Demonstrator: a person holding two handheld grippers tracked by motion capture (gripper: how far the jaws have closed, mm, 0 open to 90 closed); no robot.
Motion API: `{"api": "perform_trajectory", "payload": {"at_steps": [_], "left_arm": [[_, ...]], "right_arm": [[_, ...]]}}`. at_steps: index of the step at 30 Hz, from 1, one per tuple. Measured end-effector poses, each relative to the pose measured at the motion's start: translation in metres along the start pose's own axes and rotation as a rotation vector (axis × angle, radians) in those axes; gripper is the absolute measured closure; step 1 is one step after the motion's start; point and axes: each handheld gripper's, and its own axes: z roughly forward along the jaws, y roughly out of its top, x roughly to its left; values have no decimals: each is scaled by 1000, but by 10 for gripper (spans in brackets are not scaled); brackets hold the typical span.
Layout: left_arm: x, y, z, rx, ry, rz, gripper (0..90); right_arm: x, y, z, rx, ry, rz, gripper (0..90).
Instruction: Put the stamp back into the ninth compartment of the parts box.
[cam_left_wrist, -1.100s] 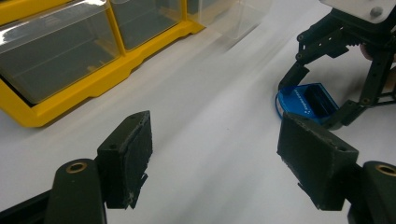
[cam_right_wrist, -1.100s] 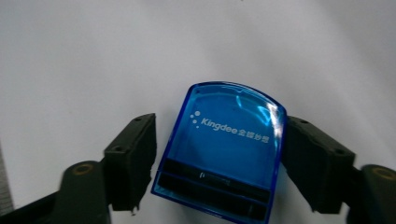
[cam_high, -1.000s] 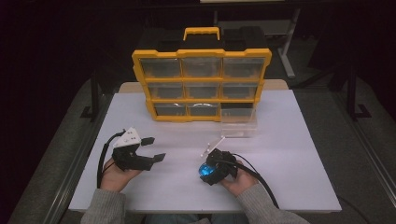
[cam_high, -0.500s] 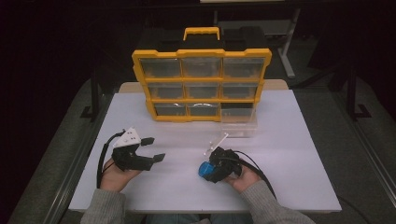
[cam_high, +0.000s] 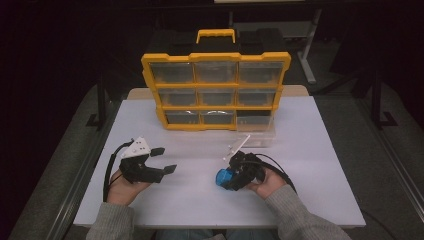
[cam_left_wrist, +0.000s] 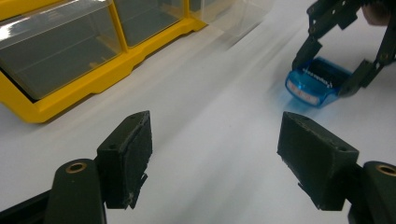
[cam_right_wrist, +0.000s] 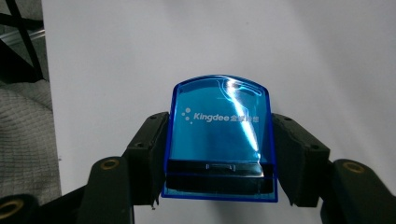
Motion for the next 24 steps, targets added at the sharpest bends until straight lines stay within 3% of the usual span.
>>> {"api": "perform_trajectory", "payload": {"at_steps": [16,24], "left_arm": [[0,-1,0,-9,4,-6,262],[1,-1,-1,-7,7,-11,261]], "right_arm": [[-28,9,-54,-76,9,32,397],[-39,19,-72,-106,-9,7,397]]}}
